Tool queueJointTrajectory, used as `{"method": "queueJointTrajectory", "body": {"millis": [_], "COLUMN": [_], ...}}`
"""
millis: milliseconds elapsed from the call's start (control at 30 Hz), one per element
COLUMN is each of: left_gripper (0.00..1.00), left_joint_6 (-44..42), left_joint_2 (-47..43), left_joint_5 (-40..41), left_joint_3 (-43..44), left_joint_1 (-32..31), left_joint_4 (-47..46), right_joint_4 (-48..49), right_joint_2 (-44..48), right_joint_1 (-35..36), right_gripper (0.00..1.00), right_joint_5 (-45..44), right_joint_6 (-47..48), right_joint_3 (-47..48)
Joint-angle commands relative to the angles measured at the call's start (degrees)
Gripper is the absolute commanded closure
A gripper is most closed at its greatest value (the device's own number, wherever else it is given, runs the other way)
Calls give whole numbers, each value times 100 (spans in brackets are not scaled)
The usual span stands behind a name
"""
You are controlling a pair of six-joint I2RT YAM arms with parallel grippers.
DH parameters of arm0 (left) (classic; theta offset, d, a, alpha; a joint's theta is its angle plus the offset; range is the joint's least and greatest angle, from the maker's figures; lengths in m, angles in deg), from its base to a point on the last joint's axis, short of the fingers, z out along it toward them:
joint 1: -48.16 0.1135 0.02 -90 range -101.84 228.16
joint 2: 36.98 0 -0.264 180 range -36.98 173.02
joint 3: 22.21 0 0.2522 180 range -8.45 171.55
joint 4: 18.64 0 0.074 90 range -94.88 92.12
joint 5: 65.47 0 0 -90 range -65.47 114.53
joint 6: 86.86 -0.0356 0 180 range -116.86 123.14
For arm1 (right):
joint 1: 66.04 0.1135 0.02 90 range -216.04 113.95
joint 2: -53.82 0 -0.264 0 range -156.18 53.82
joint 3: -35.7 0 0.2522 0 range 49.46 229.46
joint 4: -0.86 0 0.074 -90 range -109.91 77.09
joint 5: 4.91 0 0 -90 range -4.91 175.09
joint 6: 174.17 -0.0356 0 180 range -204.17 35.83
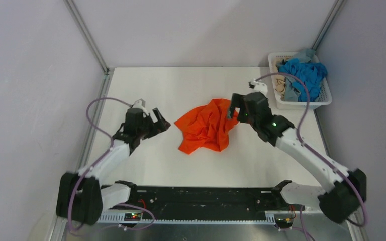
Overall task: Fold and stack the t-shirts
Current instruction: Move the tshirt to the center of the board, then flatten out the tshirt
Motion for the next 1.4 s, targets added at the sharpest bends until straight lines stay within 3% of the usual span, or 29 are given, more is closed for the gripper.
{"method": "queueJointTrajectory", "body": {"millis": [0, 133, 333, 700, 833, 1067, 1367], "left_gripper": [2, 2, 2, 3, 18, 59, 89], "left_joint_6": [49, 33, 84, 250, 207, 187, 38], "left_joint_2": [1206, 2636, 3897, 4542, 4595, 4630, 4094], "left_joint_5": [-297, -482, -407, 118, 505, 1097, 1456], "left_joint_3": [907, 1722, 2581, 3081, 3222, 3441, 3480], "left_joint_1": [-79, -154, -598, -1247, -1477, -1640, -1640], "left_joint_4": [-575, -529, -174, 338, 544, 943, 1108], "right_joint_4": [-365, -258, -107, -86, -80, -124, 462], "right_joint_2": [1078, 1865, 2402, 2247, 2200, 2222, 1600], "right_joint_1": [-4, -45, -250, -504, -564, -605, -546], "right_gripper": [1, 1, 0, 1, 1, 1, 3], "right_joint_5": [-607, -130, 107, 262, 299, 258, 579], "right_joint_6": [-222, -178, -300, -274, -279, -278, -96], "right_joint_3": [-863, -1506, -1977, -2081, -2104, -2161, -2230]}}
